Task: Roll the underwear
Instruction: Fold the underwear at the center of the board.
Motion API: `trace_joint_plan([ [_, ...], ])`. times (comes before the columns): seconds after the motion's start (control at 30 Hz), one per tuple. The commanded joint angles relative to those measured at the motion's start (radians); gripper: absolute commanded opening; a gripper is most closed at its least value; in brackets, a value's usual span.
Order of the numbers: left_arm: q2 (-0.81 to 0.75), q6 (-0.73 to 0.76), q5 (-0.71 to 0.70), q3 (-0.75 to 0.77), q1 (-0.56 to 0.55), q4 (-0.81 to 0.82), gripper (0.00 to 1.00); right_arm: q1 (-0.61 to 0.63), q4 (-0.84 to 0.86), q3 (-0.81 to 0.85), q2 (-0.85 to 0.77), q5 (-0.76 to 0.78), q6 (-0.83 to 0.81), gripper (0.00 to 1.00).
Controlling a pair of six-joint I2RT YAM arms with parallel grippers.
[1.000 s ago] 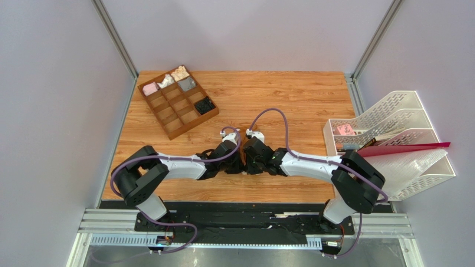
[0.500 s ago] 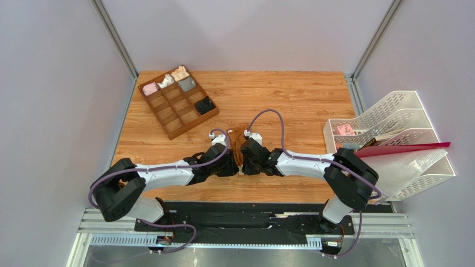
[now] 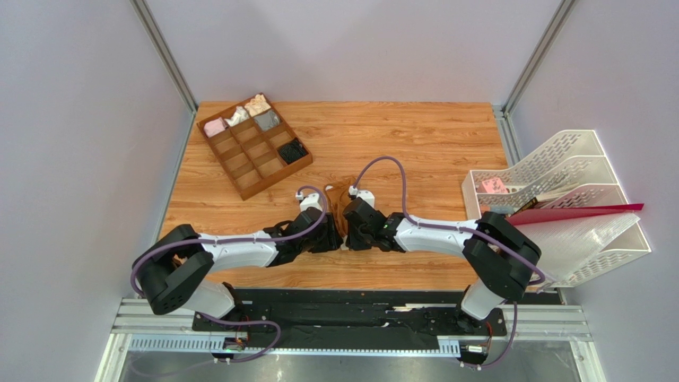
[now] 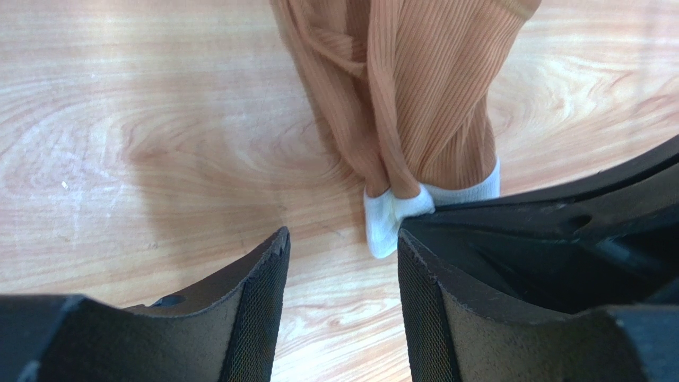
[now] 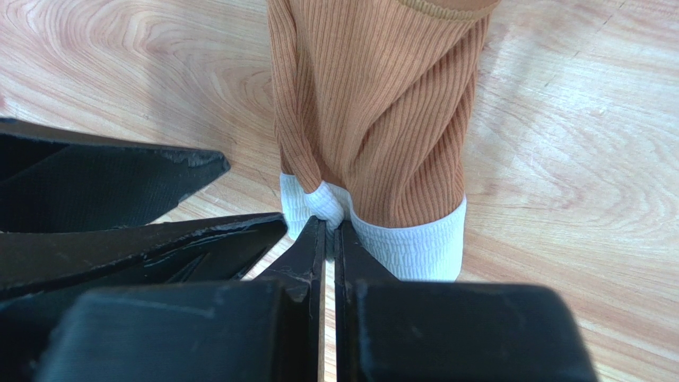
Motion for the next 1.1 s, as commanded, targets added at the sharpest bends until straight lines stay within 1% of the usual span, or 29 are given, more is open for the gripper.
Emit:
trace_joint_plan([
  [0.0, 0.017, -0.034, -0.023, 0.012, 0.004, 0.088, 0.60, 0.006, -0.008, 0.005, 0.028, 0.044, 0.006, 0.00],
  [0.13, 0.013, -0.063, -0.026, 0.003, 0.006, 0.119, 0.60, 0.006, -0.011, 0.007, 0.033, 0.044, 0.004, 0.00],
  [0.23, 0.020, -0.052, -0.023, 0.016, 0.009, 0.122, 0.60, 0.009, -0.011, 0.007, 0.028, 0.042, 0.004, 0.00],
  [0.4, 0.105, -0.061, 0.011, 0.041, 0.017, 0.125, 0.60, 0.014, -0.015, 0.007, 0.025, 0.048, 0.003, 0.00],
  [0.57, 0.152, -0.075, 0.041, 0.035, 0.021, 0.190, 0.57, 0.017, -0.014, 0.007, 0.025, 0.050, 0.001, 0.00],
  [0.67, 0.155, -0.075, 0.043, 0.039, 0.021, 0.194, 0.52, 0.021, -0.018, 0.012, 0.028, 0.052, -0.003, 0.00],
  [0.7, 0.155, -0.075, 0.043, 0.040, 0.021, 0.196, 0.47, 0.024, -0.023, 0.015, 0.028, 0.053, -0.003, 0.00],
  [0.77, 0.157, -0.075, 0.048, 0.038, 0.021, 0.194, 0.39, 0.027, -0.026, 0.024, 0.029, 0.053, -0.012, 0.04],
  [0.8, 0.160, -0.078, 0.051, 0.036, 0.021, 0.194, 0.31, 0.031, -0.037, 0.028, 0.028, 0.055, -0.014, 0.09],
  [0.87, 0.161, -0.081, 0.057, 0.035, 0.021, 0.194, 0.24, 0.034, -0.044, 0.039, 0.022, 0.055, -0.020, 0.20],
  [0.9, 0.166, -0.083, 0.058, 0.033, 0.021, 0.193, 0.18, 0.037, -0.050, 0.041, 0.010, 0.053, -0.023, 0.32],
  [1.0, 0.175, -0.087, 0.057, 0.030, 0.021, 0.181, 0.10, 0.041, -0.067, 0.044, -0.038, 0.050, -0.029, 0.46],
  [1.07, 0.177, -0.087, 0.058, 0.026, 0.023, 0.181, 0.09, 0.040, -0.083, 0.045, -0.069, 0.053, -0.035, 0.48],
])
